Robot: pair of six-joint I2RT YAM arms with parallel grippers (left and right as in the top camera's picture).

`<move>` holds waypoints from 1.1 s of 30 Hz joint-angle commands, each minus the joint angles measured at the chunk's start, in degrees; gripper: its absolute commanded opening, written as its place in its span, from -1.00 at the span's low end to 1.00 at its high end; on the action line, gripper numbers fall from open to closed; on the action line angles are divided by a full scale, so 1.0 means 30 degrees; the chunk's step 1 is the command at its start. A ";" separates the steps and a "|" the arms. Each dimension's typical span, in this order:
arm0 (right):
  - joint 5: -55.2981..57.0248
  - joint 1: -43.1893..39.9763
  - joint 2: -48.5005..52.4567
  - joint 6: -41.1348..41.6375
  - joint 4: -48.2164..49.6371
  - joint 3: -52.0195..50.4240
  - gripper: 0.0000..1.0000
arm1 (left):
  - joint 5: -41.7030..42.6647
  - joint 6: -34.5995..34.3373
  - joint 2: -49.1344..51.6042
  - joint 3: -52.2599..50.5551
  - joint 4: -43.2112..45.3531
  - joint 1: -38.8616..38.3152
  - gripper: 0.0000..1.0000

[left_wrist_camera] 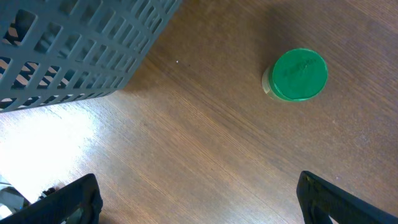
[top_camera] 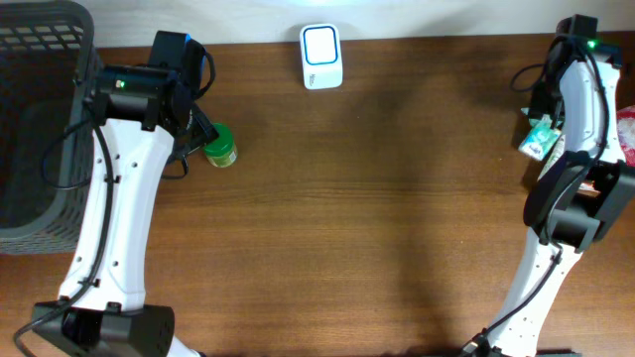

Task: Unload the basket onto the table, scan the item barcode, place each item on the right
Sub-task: 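Carry the teal pack right and drop it onto the pile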

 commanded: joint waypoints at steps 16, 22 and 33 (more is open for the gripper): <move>-0.9100 0.8233 -0.4823 0.2506 -0.0918 0.0131 0.97 | -0.0204 0.0240 -0.0058 0.0022 -0.0029 -0.0058 0.98; -0.5464 0.6645 -0.4823 0.2812 -0.2652 0.0095 0.97 | -0.0211 0.0233 -0.0058 0.0022 -0.0029 -0.0058 0.98; -0.5595 0.3723 -0.4823 0.2790 -0.3439 0.0095 0.97 | 0.3963 0.0160 -0.0058 0.0022 0.1989 -0.0022 0.98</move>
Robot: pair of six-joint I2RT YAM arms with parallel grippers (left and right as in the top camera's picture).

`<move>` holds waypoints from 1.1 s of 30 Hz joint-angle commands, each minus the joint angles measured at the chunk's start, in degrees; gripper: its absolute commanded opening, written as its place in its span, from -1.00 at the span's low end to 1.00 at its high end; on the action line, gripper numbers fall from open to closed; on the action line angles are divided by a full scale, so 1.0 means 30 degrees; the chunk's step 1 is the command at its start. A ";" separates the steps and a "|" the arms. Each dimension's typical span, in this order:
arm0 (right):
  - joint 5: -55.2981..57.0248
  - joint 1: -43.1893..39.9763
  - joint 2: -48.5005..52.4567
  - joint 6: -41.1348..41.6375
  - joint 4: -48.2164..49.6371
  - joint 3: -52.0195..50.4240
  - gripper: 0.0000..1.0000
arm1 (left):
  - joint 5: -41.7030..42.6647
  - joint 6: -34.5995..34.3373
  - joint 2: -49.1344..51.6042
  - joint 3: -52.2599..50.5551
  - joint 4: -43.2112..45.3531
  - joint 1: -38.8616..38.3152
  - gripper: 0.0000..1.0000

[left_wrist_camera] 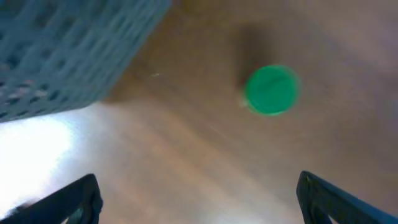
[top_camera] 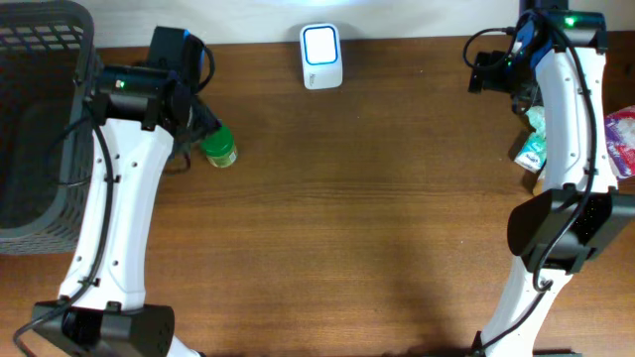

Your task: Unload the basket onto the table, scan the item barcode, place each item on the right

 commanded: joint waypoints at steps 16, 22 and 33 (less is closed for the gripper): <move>0.0226 -0.0051 0.0051 0.0226 -0.0051 -0.0066 0.97 | 0.3198 0.8320 0.6273 -0.0044 0.6200 0.1384 0.98; 0.0226 -0.0051 0.0051 0.0226 -0.0051 -0.0066 0.97 | 0.5982 1.0338 0.8116 -0.0044 0.8327 0.1916 0.98; 0.0226 -0.0051 0.0051 0.0226 -0.0051 -0.0066 0.97 | 0.5989 1.0324 1.0229 -0.0240 0.8087 0.1902 0.79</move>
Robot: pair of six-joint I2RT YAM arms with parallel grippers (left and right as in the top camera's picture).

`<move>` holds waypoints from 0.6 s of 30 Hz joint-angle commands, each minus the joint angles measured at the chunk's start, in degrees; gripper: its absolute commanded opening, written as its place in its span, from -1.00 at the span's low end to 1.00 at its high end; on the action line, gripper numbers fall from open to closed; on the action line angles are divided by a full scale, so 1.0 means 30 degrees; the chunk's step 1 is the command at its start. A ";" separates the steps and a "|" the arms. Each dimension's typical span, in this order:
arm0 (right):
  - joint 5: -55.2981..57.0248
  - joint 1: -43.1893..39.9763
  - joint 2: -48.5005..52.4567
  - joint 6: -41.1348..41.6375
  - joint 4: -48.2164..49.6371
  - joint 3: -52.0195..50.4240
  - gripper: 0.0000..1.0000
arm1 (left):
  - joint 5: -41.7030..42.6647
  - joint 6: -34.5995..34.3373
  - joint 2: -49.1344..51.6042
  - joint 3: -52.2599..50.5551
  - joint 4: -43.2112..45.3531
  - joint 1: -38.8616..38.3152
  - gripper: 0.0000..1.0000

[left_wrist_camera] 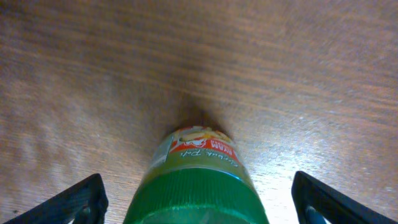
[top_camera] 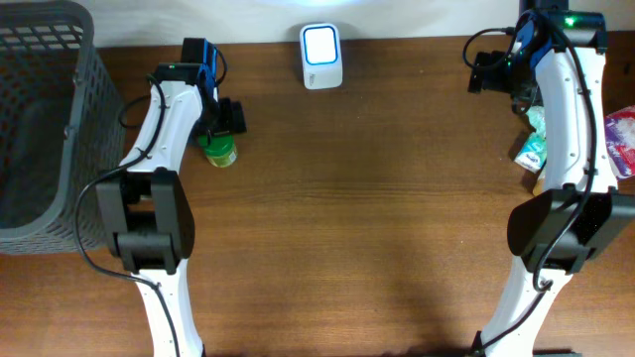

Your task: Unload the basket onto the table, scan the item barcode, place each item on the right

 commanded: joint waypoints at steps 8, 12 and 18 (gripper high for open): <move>0.0233 -0.0051 0.0051 0.0226 -0.0051 -0.0066 0.97 | 0.0262 0.0219 0.0248 -0.0131 -0.1581 -0.0328 0.45; 0.0233 -0.0051 0.0051 0.0226 -0.0051 -0.0066 0.97 | 0.0255 0.0240 0.0248 -0.0131 -0.1486 -0.0350 0.22; 0.0233 -0.0051 0.0051 0.0226 -0.0051 -0.0066 0.97 | 0.1610 0.3388 0.0233 0.2273 -0.2404 -0.1472 0.09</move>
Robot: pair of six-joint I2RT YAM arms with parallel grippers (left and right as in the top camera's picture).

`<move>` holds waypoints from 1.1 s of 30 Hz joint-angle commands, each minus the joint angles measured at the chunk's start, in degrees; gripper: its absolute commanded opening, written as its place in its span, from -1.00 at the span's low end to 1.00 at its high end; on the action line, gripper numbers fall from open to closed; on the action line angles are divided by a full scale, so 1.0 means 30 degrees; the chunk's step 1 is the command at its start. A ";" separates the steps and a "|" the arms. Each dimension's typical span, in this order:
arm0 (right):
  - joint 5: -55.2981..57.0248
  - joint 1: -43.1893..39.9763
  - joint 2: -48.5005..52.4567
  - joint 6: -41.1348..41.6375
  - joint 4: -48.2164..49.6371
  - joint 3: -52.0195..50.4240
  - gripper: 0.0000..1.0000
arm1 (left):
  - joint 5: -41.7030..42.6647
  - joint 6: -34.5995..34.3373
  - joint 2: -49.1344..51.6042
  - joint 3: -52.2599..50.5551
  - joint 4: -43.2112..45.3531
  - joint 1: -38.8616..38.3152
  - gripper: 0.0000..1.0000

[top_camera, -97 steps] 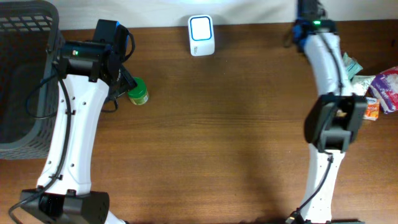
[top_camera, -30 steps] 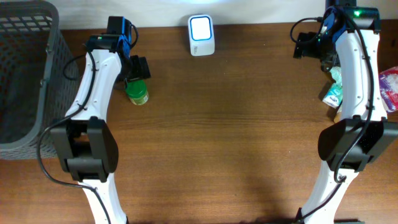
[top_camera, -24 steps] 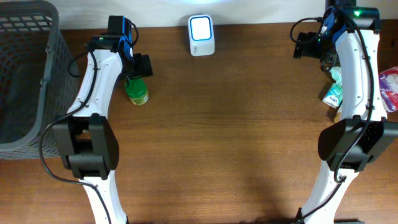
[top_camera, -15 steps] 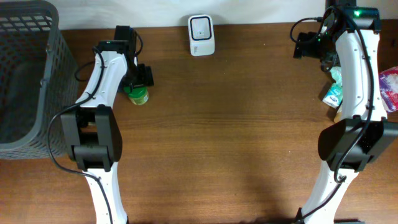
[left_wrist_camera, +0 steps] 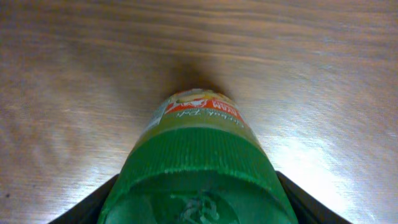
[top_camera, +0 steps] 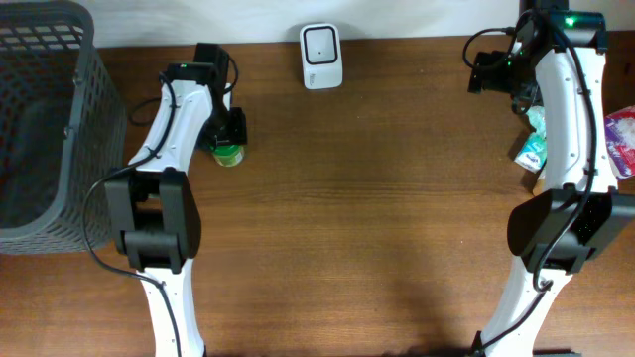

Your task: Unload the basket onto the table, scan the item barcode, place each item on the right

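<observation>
A jar with a green ribbed lid (left_wrist_camera: 198,163) and a red and yellow label stands upright on the brown table, left of centre (top_camera: 229,155). My left gripper (left_wrist_camera: 196,180) reaches down over it, one dark finger (left_wrist_camera: 93,205) pressed to each side of the lid, shut on the jar. The white barcode scanner (top_camera: 320,43) stands at the table's far edge, to the right of the jar. My right gripper (top_camera: 486,71) hangs high at the far right, away from both; its jaws are too small to read.
A grey slatted basket (top_camera: 40,119) fills the far left. A green and white packet (top_camera: 533,144) and a pink packet (top_camera: 622,127) lie at the right edge, beside the right arm.
The left fingers, wide apart on either side of the jar before, now press against its lid. The gripper sits slightly lower and nearer the jar. The right arm has not moved.
First my left gripper hung open high over the table with the jar ahead of it, and the right arm was low by the packets. Then the right arm stood raised at the far right. Later the left gripper straddled the jar open; now it is shut on it.
</observation>
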 commanded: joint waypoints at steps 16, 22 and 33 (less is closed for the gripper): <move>0.0233 -0.0051 0.0051 0.0226 -0.0044 -0.0066 0.98 | 0.2397 0.4058 0.2229 0.3366 0.2572 -0.7570 0.43; 0.0233 -0.0051 0.0051 0.0226 -0.0044 -0.0066 0.97 | 0.2477 0.3789 0.2295 0.4146 0.2616 -0.7570 0.98; 0.0233 -0.0051 0.0051 0.0226 -0.0044 -0.0066 0.97 | 0.2310 0.2798 0.2295 1.8659 -0.6608 -0.4728 0.98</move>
